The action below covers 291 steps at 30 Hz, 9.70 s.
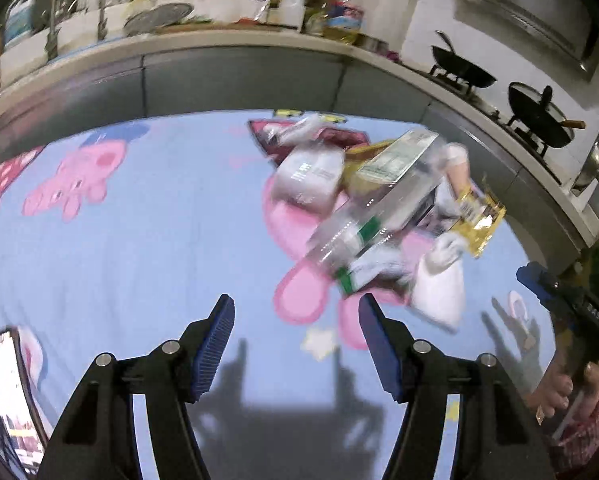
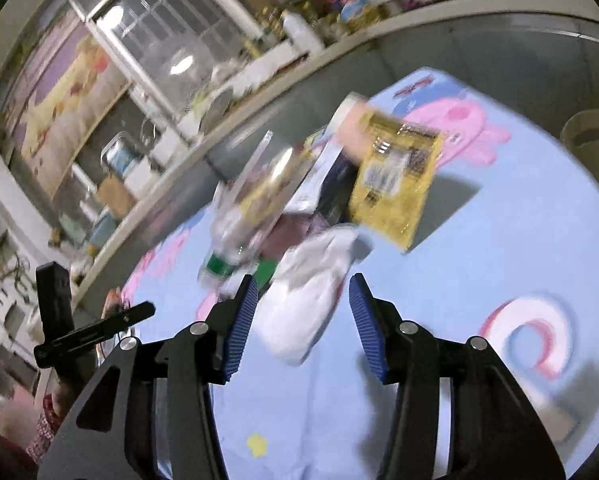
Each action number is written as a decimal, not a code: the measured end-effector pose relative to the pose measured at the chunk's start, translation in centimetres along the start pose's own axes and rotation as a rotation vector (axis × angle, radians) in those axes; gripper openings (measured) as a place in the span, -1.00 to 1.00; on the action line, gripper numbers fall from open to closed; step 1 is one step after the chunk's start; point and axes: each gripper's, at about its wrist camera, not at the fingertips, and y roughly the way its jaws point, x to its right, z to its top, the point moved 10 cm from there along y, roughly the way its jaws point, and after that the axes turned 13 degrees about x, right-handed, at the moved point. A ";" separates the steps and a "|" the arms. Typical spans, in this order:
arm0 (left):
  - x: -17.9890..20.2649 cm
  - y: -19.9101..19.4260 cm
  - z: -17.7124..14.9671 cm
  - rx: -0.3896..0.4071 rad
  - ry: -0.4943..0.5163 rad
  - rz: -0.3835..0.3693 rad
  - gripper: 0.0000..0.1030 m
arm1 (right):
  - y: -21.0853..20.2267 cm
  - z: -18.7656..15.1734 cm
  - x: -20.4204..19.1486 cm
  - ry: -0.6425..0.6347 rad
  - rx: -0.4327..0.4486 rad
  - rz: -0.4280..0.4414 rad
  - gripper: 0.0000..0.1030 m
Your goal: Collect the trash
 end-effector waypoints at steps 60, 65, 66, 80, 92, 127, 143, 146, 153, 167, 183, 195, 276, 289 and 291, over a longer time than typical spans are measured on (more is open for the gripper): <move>13.1 7.7 -2.9 0.212 1.039 -0.133 0.05 | -1.7 -5.6 2.3 -0.170 -0.079 -0.251 -0.94; 13.2 8.5 -2.9 0.157 0.994 -0.169 -0.60 | -1.7 -5.5 2.2 -0.165 -0.076 -0.239 -0.94; 13.2 8.5 -2.8 0.151 0.978 -0.171 -0.63 | -1.8 -5.5 2.1 -0.165 -0.073 -0.236 -0.94; 14.8 0.2 0.2 0.055 0.281 -0.516 -0.86 | -4.5 -3.6 2.0 -0.139 0.010 -0.208 -0.94; 16.8 -0.4 5.0 0.084 -0.032 -0.610 -0.99 | -5.7 -2.5 3.1 -0.109 0.045 -0.175 -0.94; 17.4 -1.1 1.1 -0.092 -0.044 -0.650 -0.97 | -6.9 -1.6 3.9 -0.072 0.085 -0.161 -0.94; 22.2 -1.8 7.3 0.001 -0.078 -0.767 -0.97 | -8.7 1.1 5.4 -0.074 0.159 -0.199 -0.94; 25.3 -1.8 8.6 0.019 -0.035 -0.812 -0.97 | -9.5 2.1 6.7 -0.077 0.185 -0.228 -0.94; 33.6 2.2 9.9 -0.026 0.045 -0.875 -0.97 | -11.7 5.6 12.5 -0.060 0.267 -0.332 -0.94; 49.5 13.8 5.9 -0.204 0.182 -0.883 -0.96 | -13.2 9.5 26.2 0.006 0.281 -0.520 -0.89; 44.3 11.3 10.1 -0.033 0.150 -0.757 0.12 | -15.8 11.6 24.5 0.088 0.411 -0.468 -0.03; 19.0 3.8 9.9 0.109 0.131 -0.320 0.26 | -6.3 7.0 13.8 0.109 0.210 -0.208 -0.04; -0.5 0.0 -4.1 -0.038 0.015 0.107 0.53 | -1.7 -5.6 1.8 0.048 -0.111 -0.045 -0.05; -1.9 -0.8 -4.7 -0.019 -0.026 0.095 0.55 | -2.2 -5.1 1.5 0.060 -0.074 -0.082 -0.04; -2.1 -1.0 -4.7 -0.010 -0.032 0.095 0.56 | -2.4 -5.1 1.3 0.044 -0.066 -0.099 -0.04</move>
